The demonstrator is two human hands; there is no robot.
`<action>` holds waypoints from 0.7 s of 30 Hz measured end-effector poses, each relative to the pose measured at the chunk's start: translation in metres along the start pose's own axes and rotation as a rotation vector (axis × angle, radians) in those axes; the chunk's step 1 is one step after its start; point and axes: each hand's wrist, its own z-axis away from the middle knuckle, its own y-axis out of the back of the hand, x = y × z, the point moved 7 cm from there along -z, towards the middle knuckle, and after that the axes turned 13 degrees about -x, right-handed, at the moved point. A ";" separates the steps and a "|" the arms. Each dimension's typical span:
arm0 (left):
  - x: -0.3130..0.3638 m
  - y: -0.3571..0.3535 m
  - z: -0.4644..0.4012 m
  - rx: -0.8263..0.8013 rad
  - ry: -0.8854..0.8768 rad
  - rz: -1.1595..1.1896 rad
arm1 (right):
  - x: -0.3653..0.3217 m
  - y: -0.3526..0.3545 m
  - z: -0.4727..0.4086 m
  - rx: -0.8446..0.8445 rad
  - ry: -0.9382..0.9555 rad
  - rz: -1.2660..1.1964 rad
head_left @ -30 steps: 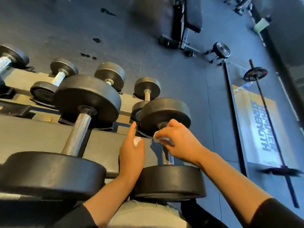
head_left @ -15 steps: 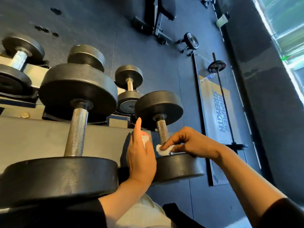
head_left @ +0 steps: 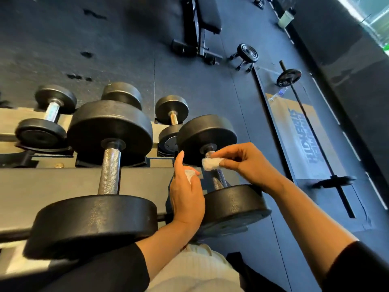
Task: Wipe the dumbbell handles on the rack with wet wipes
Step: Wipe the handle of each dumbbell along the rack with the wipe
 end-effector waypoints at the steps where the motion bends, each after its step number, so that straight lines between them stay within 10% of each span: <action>1: 0.003 0.001 0.000 0.008 -0.007 -0.006 | -0.003 0.002 -0.001 0.032 0.024 -0.005; 21: 0.105 0.126 0.044 0.384 -0.186 -0.313 | -0.101 -0.096 -0.107 -0.239 0.306 0.217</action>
